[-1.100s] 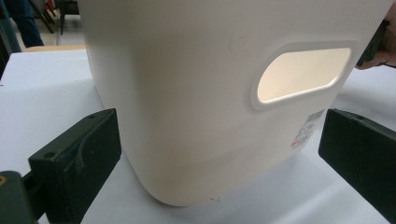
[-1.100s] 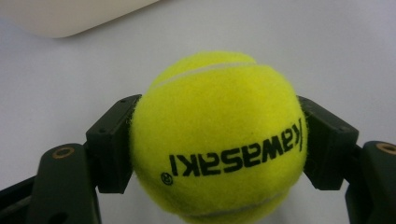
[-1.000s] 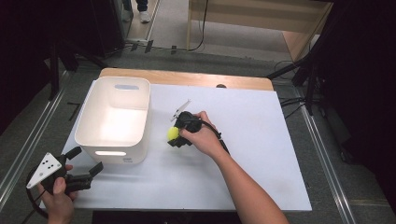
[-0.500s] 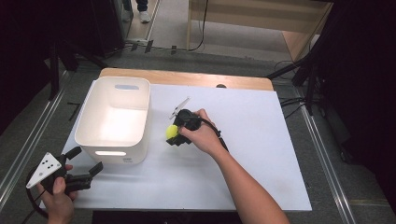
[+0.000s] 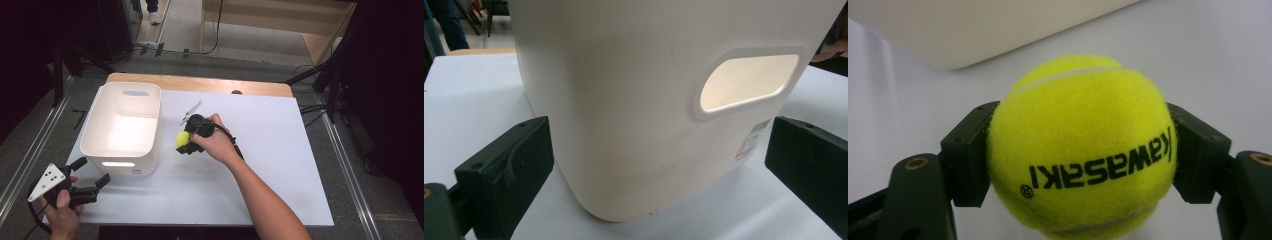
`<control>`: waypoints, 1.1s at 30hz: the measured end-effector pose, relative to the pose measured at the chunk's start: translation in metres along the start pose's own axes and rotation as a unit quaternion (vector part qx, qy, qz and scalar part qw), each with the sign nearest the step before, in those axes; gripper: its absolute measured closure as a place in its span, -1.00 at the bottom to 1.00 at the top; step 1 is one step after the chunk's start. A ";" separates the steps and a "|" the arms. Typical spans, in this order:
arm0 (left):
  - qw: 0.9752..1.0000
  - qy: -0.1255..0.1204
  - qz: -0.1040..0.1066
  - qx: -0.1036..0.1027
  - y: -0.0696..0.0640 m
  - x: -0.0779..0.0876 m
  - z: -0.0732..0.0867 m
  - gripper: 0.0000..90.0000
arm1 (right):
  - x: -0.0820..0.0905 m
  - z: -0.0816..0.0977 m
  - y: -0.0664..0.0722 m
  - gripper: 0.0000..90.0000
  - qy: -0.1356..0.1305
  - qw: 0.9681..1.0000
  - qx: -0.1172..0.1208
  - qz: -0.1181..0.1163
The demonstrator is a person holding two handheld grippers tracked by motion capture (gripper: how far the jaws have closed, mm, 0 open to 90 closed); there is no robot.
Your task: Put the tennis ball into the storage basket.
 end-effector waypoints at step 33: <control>1.000 0.000 -0.001 0.001 0.000 0.000 0.000 -1.00 | 0.039 -0.030 -0.005 -0.49 -0.005 1.000 0.022 0.007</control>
Point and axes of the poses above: each handheld gripper's, and its own axes: x roughly backward along the jaws, z roughly out of its underside, y roughly to its left, the point moved 9 cm from there along -x, roughly forward along the jaws, and after that the axes turned 15 degrees about x, right-handed, at the moved point
